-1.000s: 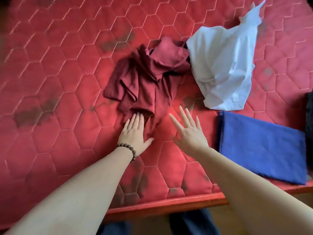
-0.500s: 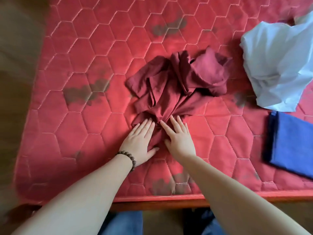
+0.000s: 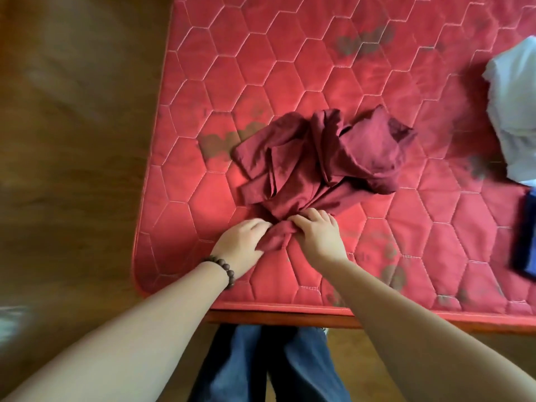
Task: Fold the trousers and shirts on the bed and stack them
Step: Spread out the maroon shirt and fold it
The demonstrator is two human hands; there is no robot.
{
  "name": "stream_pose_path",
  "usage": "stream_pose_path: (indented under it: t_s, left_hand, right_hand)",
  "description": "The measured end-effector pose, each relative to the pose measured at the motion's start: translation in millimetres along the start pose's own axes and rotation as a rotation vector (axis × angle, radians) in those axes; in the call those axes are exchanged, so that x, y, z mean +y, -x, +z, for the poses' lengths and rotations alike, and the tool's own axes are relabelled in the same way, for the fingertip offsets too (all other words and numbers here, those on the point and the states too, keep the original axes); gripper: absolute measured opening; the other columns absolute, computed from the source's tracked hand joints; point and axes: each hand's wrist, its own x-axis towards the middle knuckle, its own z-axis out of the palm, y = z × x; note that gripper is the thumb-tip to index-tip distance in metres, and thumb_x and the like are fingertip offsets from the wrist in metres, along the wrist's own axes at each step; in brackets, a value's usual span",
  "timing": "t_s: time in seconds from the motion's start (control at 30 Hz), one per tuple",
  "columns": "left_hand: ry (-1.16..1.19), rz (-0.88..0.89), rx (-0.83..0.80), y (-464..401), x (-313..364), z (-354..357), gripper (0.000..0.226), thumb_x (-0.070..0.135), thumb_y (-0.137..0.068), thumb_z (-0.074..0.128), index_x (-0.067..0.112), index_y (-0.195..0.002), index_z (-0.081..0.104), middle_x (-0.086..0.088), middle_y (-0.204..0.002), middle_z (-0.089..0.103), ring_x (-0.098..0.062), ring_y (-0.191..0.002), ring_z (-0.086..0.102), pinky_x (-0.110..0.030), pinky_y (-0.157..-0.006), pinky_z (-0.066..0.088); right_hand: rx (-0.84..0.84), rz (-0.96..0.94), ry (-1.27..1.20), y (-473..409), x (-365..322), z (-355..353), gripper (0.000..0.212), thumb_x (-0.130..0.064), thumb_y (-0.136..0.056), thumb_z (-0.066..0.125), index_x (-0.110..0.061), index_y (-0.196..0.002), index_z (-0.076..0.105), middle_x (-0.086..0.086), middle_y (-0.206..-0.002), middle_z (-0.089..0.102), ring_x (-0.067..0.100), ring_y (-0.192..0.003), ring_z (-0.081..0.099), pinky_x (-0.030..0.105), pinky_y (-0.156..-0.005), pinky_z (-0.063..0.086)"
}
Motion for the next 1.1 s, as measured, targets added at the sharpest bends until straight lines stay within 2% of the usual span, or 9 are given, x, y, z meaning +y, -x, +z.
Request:
stream_pose_path:
  t_s: [0.07, 0.17, 0.37, 0.5, 0.67, 0.77, 0.83, 1.0, 1.1]
  left_hand:
    - [0.092, -0.057, 0.136, -10.1, 14.1, -23.4, 0.042, 0.007, -0.077, 0.069, 0.012, -0.118, 0.062, -0.004, -0.116, 0.063, -0.025, -0.109, 0.059, -0.034, -0.093, 0.044]
    - [0.217, -0.084, 0.29, -31.0, 45.1, -72.8, 0.034, 0.01, -0.076, 0.074, 0.011, -0.108, 0.064, -0.001, -0.105, 0.065, -0.021, -0.099, 0.062, -0.026, -0.086, 0.044]
    - [0.386, -0.073, 0.419, -60.4, 140.4, -217.5, 0.013, 0.018, -0.079, 0.073, 0.011, -0.086, 0.065, -0.001, -0.074, 0.066, -0.014, -0.068, 0.058, -0.026, -0.065, 0.043]
    - [0.486, -0.021, 0.426, -60.1, 217.4, -319.7, 0.02, 0.024, -0.08, 0.072, 0.007, -0.076, 0.063, -0.008, -0.064, 0.06, -0.005, -0.054, 0.047, -0.016, -0.052, 0.035]
    - [0.61, 0.072, 0.451, -38.9, 303.9, -422.6, 0.035, 0.038, -0.074, 0.073, 0.005, -0.085, 0.07, -0.013, -0.079, 0.07, -0.015, -0.071, 0.059, -0.043, -0.076, 0.051]
    - [0.742, 0.058, 0.488, -24.3, 341.9, -470.4, 0.035, 0.04, -0.067, 0.077, 0.009, -0.084, 0.074, -0.013, -0.085, 0.074, -0.023, -0.08, 0.069, -0.046, -0.085, 0.053]
    - [0.786, 0.051, 0.512, -16.6, 357.8, -494.7, 0.033, 0.043, -0.065, 0.079, 0.016, -0.084, 0.076, -0.004, -0.086, 0.076, -0.021, -0.087, 0.071, -0.046, -0.09, 0.054]
    - [0.799, 0.128, 0.44, 0.0, 390.7, -533.5, 0.042, 0.045, -0.065, 0.074, 0.014, -0.094, 0.075, -0.008, -0.093, 0.075, -0.027, -0.093, 0.071, -0.05, -0.094, 0.052]
    - [0.79, 0.168, 0.385, 2.9, 399.7, -544.6, 0.034, 0.039, -0.079, 0.069, 0.011, -0.097, 0.074, -0.012, -0.098, 0.074, -0.029, -0.094, 0.07, -0.049, -0.095, 0.051]
  right_hand:
    - [0.016, -0.019, -0.186, -7.3, -7.3, -28.6, 0.017, -0.018, -0.09, 0.059, -0.01, -0.105, 0.065, 0.009, -0.101, 0.06, 0.032, -0.097, 0.053, 0.038, -0.084, 0.04]
    - [0.104, -0.024, -0.359, -15.5, -22.9, -87.8, 0.013, -0.018, -0.092, 0.06, -0.01, -0.083, 0.055, 0.004, -0.078, 0.057, 0.024, -0.073, 0.048, 0.032, -0.064, 0.03]
    - [0.322, -0.043, -0.485, -15.7, -71.6, -243.3, 0.032, -0.024, -0.093, 0.059, -0.022, -0.069, 0.038, -0.006, -0.058, 0.044, 0.011, -0.052, 0.034, 0.021, -0.052, 0.029]
    - [0.44, -0.079, -0.499, 1.0, -105.2, -349.8, 0.032, -0.027, -0.093, 0.058, -0.009, -0.071, 0.043, -0.007, -0.059, 0.041, 0.009, -0.055, 0.032, 0.023, -0.053, 0.029]
    - [0.555, -0.131, -0.51, 33.6, -151.3, -467.0, 0.03, -0.03, -0.092, 0.06, -0.006, -0.075, 0.052, -0.003, -0.065, 0.05, 0.012, -0.059, 0.043, 0.031, -0.059, 0.036]
    - [0.8, -0.147, -0.496, 62.8, -177.4, -521.0, 0.014, -0.03, -0.087, 0.066, -0.02, -0.093, 0.057, -0.006, -0.089, 0.056, 0.01, -0.079, 0.053, 0.027, -0.072, 0.042]
    - [0.889, -0.197, -0.591, 80.9, -195.5, -546.9, 0.011, -0.034, -0.088, 0.065, -0.027, -0.09, 0.056, -0.009, -0.088, 0.059, 0.004, -0.076, 0.056, 0.019, -0.068, 0.044]
    - [0.529, -0.292, -0.959, 99.3, -242.3, -588.4, 0.027, -0.038, -0.095, 0.054, -0.012, -0.097, 0.062, 0.014, -0.09, 0.07, 0.026, -0.079, 0.07, 0.044, -0.073, 0.058]
    - [0.502, -0.348, -1.05, 99.3, -253.0, -602.5, 0.023, -0.031, -0.097, 0.053, -0.01, -0.1, 0.064, 0.013, -0.091, 0.072, 0.025, -0.083, 0.071, 0.04, -0.072, 0.059]
